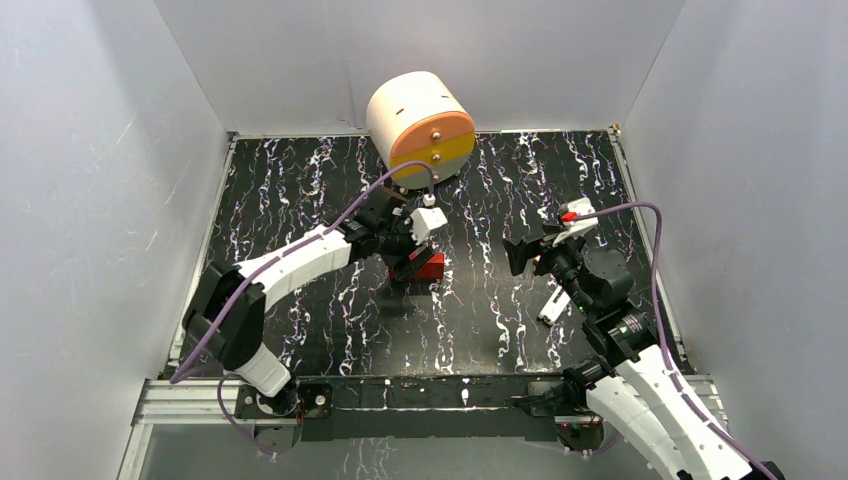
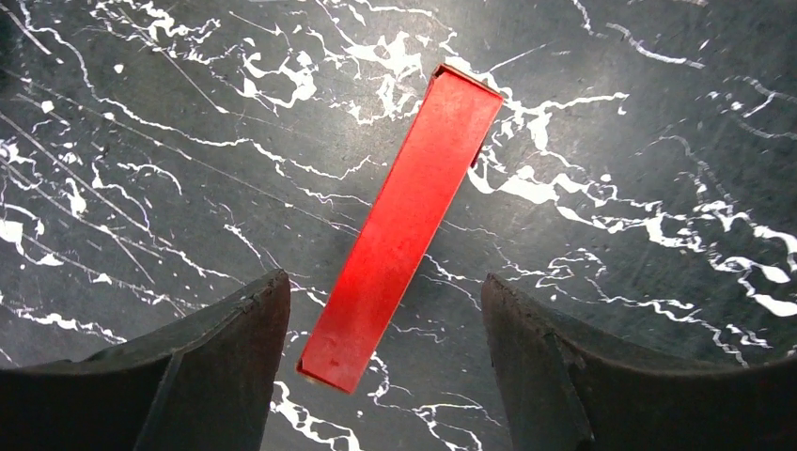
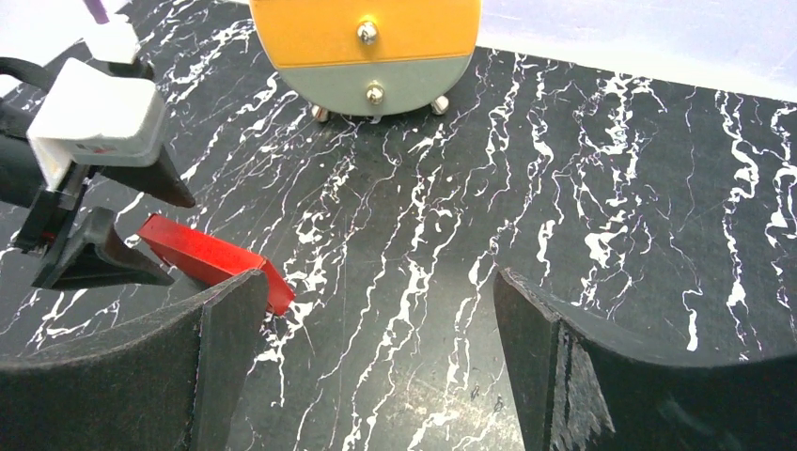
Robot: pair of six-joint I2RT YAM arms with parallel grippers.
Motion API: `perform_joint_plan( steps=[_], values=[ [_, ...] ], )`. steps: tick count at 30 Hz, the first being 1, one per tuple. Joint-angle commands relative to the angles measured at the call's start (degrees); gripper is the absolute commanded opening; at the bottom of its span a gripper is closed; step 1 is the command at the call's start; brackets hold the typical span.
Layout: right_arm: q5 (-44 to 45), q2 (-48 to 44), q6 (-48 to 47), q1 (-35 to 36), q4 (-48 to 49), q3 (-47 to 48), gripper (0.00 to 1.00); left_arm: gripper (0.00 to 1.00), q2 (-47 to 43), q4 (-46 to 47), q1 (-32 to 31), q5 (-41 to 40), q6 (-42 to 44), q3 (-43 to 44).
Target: Fold the paper box
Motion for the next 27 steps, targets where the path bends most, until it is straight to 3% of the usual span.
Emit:
perform_joint_plan(
  steps=[1,6,12,19,24,27],
  values=[
    [0.86,-0.4,-1.43,-0.25,1.2,0.34,0.99,0.72,2.95,-2.71,-0.58,0.98,7.47,3.65],
    [1.02,-0.49,-1.37,-0.25,1.06,0.51,0.99,0.67,6.99,-2.82,-0.72,1.84,9.48,5.48],
    [2.2,-2.12,-1.34,-0.25,-0.9,2.08,0.99,0.4,9.46,-2.7,-1.63,-0.63,12.35,6.84],
    [4.19,-4.42,-2.15,-0.25,-4.67,3.95,0.99,0.21,8.93,1.13,-4.41,-8.92,15.89,6.59],
    [6.99,-6.54,-3.83,-0.25,-7.33,5.19,0.99,0.18,7.04,14.66,-7.85,-20.31,21.56,0.42],
    [8.43,-8.11,-4.3,-0.25,-7.72,4.61,0.98,0.21,6.72,25.82,-9.67,-24.21,26.65,-5.29]
  ],
)
